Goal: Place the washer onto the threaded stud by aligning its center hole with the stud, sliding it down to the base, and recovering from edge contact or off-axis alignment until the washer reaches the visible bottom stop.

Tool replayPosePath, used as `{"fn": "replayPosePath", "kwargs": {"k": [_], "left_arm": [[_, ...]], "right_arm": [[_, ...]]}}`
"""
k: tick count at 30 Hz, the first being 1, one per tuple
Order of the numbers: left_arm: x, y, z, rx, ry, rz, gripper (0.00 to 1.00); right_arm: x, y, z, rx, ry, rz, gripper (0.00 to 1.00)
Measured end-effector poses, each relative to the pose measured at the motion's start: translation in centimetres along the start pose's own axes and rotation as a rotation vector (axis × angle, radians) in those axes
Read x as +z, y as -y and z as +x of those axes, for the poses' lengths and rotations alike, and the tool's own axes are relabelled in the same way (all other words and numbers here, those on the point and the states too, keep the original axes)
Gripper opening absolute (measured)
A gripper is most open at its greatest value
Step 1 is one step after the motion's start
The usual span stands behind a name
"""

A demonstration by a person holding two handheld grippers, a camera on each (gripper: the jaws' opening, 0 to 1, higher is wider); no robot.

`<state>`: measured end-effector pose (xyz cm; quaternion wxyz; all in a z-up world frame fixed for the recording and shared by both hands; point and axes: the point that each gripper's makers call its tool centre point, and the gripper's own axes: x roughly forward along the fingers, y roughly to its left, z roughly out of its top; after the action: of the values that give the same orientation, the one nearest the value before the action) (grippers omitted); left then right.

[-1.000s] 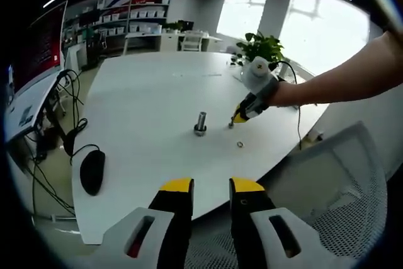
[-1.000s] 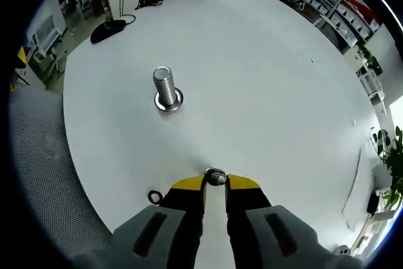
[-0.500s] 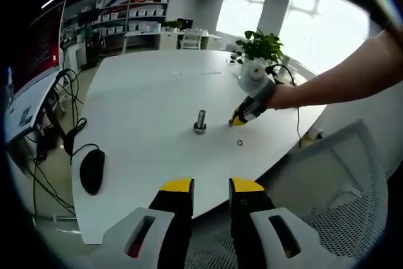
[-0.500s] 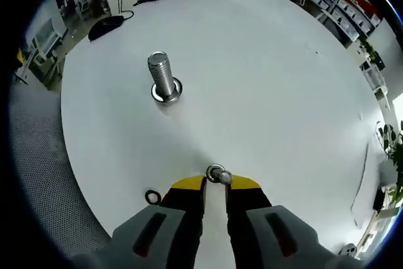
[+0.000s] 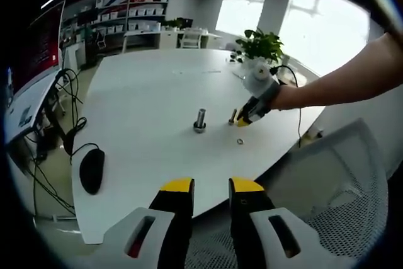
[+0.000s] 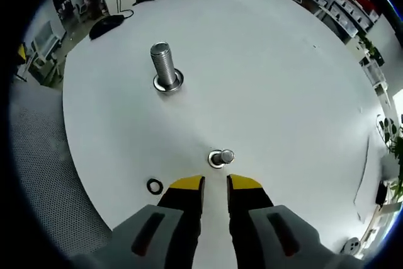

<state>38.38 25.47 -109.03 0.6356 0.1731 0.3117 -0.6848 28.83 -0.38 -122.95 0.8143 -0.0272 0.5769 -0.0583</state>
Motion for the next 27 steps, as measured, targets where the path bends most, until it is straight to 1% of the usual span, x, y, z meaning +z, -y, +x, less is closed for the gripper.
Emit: {"fn": "replayPosePath", "kwargs": {"k": [2, 4, 5, 6, 9, 12, 13, 15, 18, 23, 27], "left_arm": [[0.1, 0.0, 0.0, 0.001, 0.004, 0.000, 0.20], [0.2, 0.1, -0.1, 0.002, 0.005, 0.001, 0.20], [0.2, 0.1, -0.1, 0.002, 0.006, 0.001, 0.20], [0.1, 0.0, 0.0, 0.001, 0.007, 0.001, 0.20], [0.1, 0.1, 0.0, 0.000, 0.006, 0.005, 0.20], [0.0, 0.1, 0.1, -0.003, 0.005, 0.009, 0.20], [0.0, 0.1, 0.1, -0.004, 0.005, 0.011, 0.20], [0.1, 0.2, 0.0, -0.002, 0.006, 0.017, 0.20], [0.1, 0.2, 0.0, -0.003, 0.003, 0.019, 0.21], [0.0, 0.1, 0.0, 0.001, 0.001, 0.021, 0.21], [-0.1, 0.1, 0.1, 0.004, -0.005, 0.023, 0.21]], "right_arm": [[-0.2, -0.6, -0.5, 0.008, 0.004, -0.001, 0.17], [0.2, -1.1, -0.6, 0.027, 0.019, -0.023, 0.17], [0.2, -1.8, -0.9, 0.048, 0.019, -0.025, 0.18], [0.0, -2.2, -1.1, 0.053, 0.007, -0.030, 0.18], [0.1, -2.5, -1.2, 0.061, 0.008, -0.053, 0.18], [0.2, -3.9, -1.2, 0.087, 0.019, -0.042, 0.21], [0.1, -4.7, -1.4, 0.090, 0.019, -0.049, 0.21], [-0.1, -5.4, -1.4, 0.097, 0.019, -0.062, 0.21], [-0.1, -5.6, -1.0, 0.104, 0.017, -0.075, 0.22], [-0.8, -6.0, -1.0, 0.118, 0.010, -0.062, 0.23], [-0.8, -6.2, -0.8, 0.131, 0.022, -0.020, 0.23]]}}
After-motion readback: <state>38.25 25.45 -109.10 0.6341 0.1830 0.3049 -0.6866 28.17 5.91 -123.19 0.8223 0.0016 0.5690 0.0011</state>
